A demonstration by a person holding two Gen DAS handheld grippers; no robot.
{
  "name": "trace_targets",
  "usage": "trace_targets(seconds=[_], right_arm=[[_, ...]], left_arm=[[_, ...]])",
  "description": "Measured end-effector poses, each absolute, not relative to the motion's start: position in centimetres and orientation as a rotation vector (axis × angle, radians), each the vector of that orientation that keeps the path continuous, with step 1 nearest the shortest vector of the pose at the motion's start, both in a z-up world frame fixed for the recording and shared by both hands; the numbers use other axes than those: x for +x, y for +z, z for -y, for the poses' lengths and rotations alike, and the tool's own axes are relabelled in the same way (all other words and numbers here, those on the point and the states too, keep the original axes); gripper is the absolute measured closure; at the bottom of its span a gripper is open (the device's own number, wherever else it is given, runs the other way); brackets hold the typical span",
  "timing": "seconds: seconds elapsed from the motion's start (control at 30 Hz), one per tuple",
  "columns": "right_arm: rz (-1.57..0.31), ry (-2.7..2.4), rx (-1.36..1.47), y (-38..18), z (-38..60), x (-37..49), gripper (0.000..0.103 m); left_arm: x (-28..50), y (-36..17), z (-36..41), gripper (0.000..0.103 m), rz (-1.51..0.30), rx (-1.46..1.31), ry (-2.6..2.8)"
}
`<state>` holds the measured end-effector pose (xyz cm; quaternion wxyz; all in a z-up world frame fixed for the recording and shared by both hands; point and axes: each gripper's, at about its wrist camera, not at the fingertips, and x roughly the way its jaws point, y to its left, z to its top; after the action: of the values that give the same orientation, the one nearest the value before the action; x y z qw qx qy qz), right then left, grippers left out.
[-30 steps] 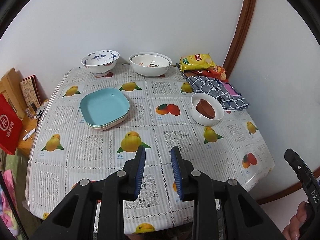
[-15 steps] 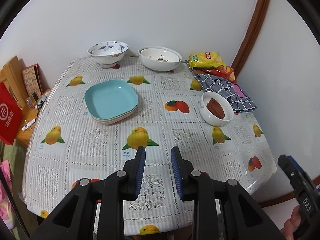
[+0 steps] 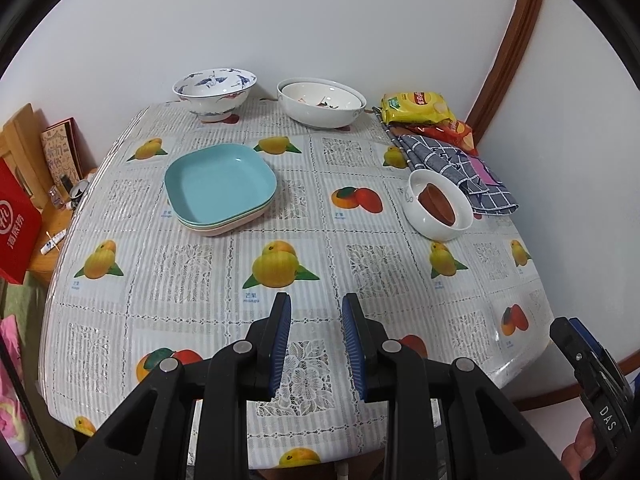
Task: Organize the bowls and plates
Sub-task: 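Withdraw both open grippers back from the white bowl, then move both grippers toward the white bowl holding the clay dishes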
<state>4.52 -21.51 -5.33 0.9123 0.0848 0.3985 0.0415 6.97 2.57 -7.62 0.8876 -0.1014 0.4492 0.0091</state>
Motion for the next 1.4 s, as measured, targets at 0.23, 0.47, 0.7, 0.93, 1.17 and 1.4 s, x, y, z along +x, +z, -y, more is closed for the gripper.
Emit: trace_targets(seconds=[0.23,0.47,0.7,0.93,1.17,1.4], right_arm=[[-0.825,0.106,0.177,-5.6,21.0,4.6,0.041],[-0.820,0.101,0.182,-5.8,21.5,4.4,0.041],[-0.786,0.015,0.154,-4.9,24.2,4.7,0.041],[-0.792,-0.069,0.150,-4.9,26.9,6.9,0.040],[-0.789,-0.075,0.146,-5.3,27.5,10.6,0.040],[-0.782,-0.065,0.145,-5.9,27.3,13.3,0.040]], left_arm=[[6.6,-7.8,-3.1,0.078,-0.935,-0.223,0.045],[6.9,-7.3,-1.3,0.078,-0.926,-0.188,0.014],[8.4,-6.4,2.3,0.078,-0.902,-0.145,-0.080],[11.1,-6.6,4.5,0.078,-0.892,-0.133,-0.146],[14.8,-6.9,4.8,0.078,-0.892,-0.138,-0.113],[17.7,-7.8,6.5,0.078,-0.923,-0.113,-0.121]])
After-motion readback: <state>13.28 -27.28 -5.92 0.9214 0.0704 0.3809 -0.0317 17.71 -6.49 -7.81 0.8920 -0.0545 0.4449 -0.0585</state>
